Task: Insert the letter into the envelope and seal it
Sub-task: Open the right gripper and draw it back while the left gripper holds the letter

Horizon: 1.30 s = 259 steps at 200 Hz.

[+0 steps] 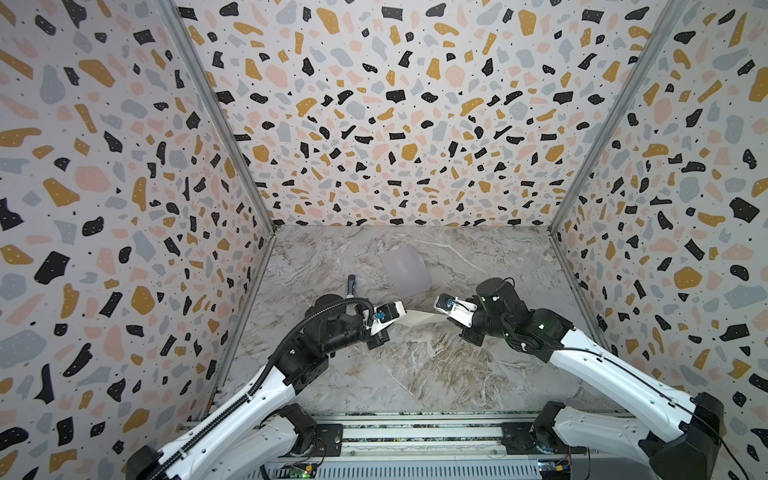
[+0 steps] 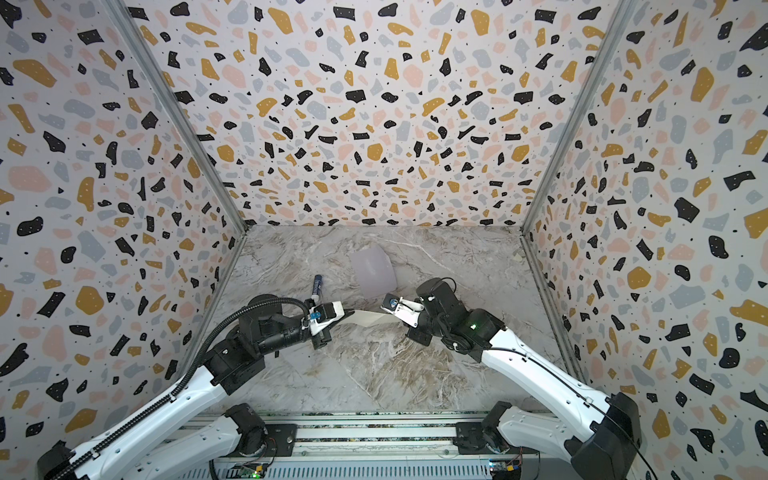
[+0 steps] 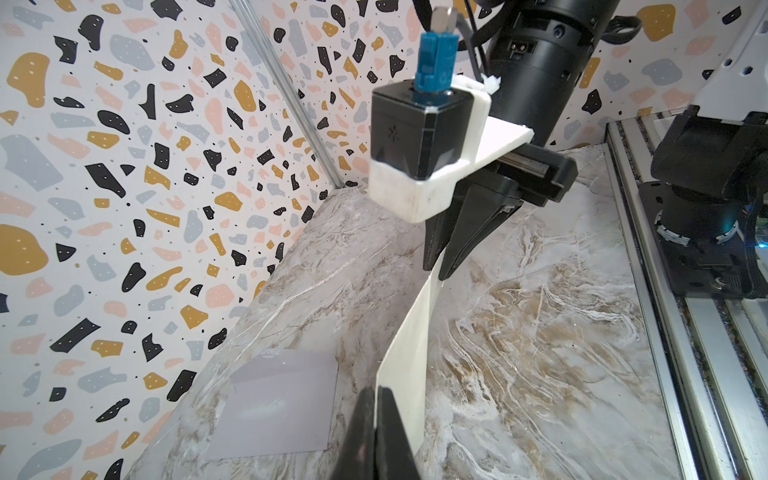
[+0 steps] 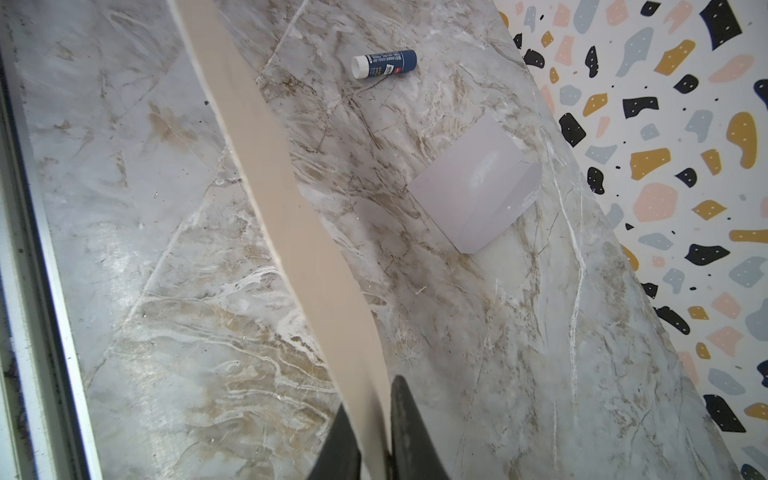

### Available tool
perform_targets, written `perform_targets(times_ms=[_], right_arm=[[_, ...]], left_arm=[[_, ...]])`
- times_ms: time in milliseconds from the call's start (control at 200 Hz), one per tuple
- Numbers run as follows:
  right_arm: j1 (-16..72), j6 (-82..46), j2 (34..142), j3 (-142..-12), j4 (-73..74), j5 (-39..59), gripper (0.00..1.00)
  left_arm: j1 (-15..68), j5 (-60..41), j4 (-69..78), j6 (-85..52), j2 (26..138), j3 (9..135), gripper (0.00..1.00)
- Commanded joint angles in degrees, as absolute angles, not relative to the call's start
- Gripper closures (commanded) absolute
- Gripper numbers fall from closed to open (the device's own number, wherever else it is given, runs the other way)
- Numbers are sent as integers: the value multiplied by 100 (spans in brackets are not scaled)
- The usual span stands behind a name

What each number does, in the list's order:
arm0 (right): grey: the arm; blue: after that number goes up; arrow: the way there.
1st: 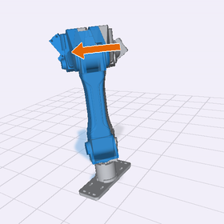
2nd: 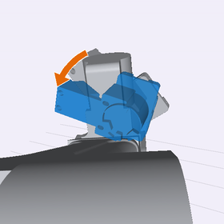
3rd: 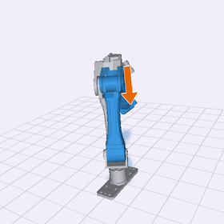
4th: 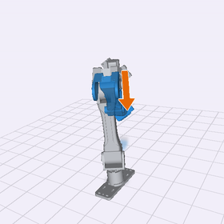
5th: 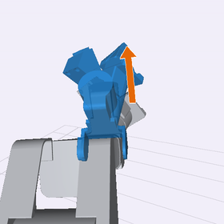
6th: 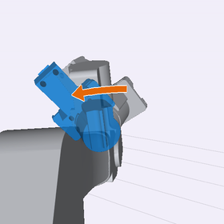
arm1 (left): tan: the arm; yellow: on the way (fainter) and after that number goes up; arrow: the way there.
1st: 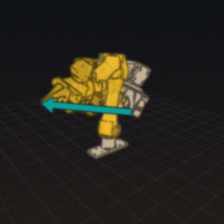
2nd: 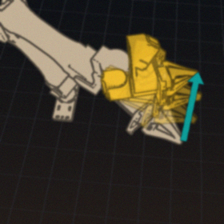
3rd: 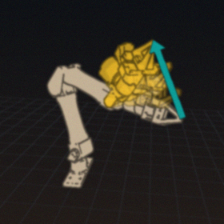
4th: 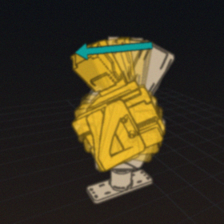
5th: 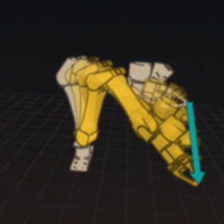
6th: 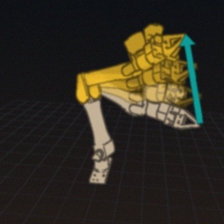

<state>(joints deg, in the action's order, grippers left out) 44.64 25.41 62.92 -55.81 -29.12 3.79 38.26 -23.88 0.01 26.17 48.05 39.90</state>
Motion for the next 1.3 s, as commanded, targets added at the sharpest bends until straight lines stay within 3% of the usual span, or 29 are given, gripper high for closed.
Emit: perform_targets(times_ms=[0,145,335,581,681,846,981,1292], right_arm=[[4430,2502,6189,-5527,-3076,164,93],[4421,2479,6188,-5500,-3078,107,95],[4421,2315,6130,-5500,-2921,-382,66],[4313,1988,5228,-5323,-2185,-921,51],[4097,1628,4705,-5161,-1794,-335,37],[4005,985,4103,-4565,-739,1571,26],[3995,681,4034,-4146,54,2456,25],[3921,457,4476,-3903,745,3073,27]], left_arm=[[3832,-2319,105,2635,4711,3955,100],[3832,-2286,101,2610,4693,3946,100],[3833,-2171,162,2417,4676,3924,100],[3832,-1887,1050,1271,4552,3558,100],[3832,-1851,1779,746,4442,3239,100],[3832,-2378,2417,454,4416,2995,100],[3832,-2733,2731,264,4383,2946,100],[3832,-3082,3049,141,4375,2865,100]])
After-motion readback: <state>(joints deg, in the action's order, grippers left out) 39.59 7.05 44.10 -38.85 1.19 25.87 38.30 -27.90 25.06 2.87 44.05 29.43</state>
